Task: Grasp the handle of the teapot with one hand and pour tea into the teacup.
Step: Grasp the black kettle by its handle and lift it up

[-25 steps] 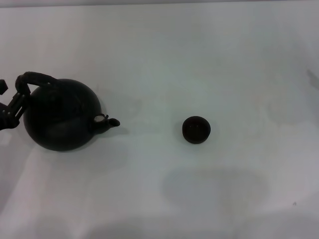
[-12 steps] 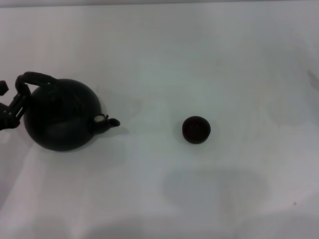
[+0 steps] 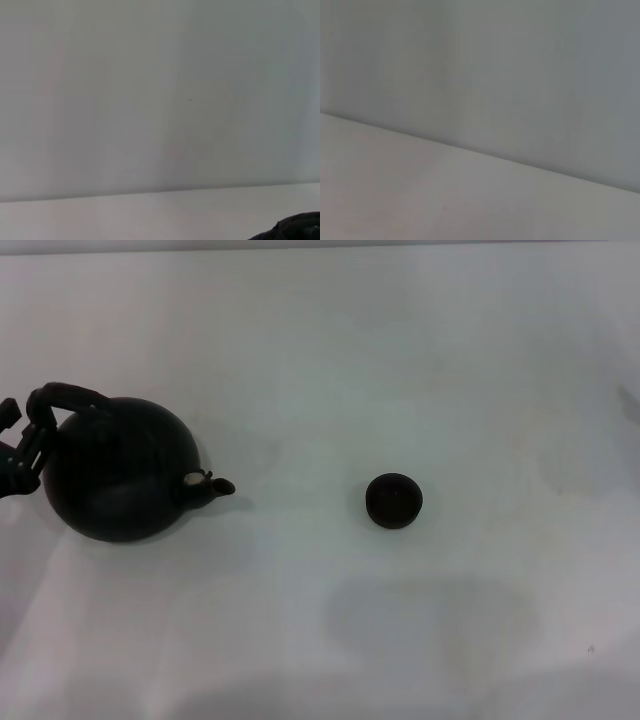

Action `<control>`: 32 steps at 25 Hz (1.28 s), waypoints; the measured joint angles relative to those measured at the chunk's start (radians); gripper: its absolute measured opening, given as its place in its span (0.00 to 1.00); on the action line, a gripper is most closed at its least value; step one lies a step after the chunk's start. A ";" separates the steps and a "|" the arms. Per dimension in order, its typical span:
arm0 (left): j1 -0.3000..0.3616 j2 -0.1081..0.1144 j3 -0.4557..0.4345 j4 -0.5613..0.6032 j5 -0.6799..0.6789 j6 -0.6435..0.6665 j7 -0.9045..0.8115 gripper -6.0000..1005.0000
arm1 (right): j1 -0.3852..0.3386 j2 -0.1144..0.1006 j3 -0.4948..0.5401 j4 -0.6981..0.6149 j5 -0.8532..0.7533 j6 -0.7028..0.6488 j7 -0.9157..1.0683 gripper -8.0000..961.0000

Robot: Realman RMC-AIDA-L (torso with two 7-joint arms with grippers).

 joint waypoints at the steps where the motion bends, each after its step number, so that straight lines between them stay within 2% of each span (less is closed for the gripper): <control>1: 0.000 0.000 0.000 -0.001 0.001 -0.001 0.006 0.43 | 0.001 0.000 -0.001 0.001 0.000 0.000 0.000 0.89; 4: -0.003 0.000 0.000 -0.001 0.001 -0.001 0.023 0.36 | 0.003 0.000 -0.003 0.003 0.000 0.000 0.000 0.89; 13: -0.016 0.001 -0.004 0.017 0.001 -0.002 0.030 0.28 | -0.004 0.000 -0.004 0.004 0.000 0.004 0.000 0.89; 18: -0.017 0.002 -0.010 0.020 0.001 -0.002 0.051 0.17 | -0.012 0.001 -0.004 0.005 0.000 0.005 0.000 0.89; 32: -0.044 0.007 -0.044 0.042 0.012 -0.003 0.049 0.11 | -0.017 0.007 -0.011 0.017 0.000 0.007 0.000 0.89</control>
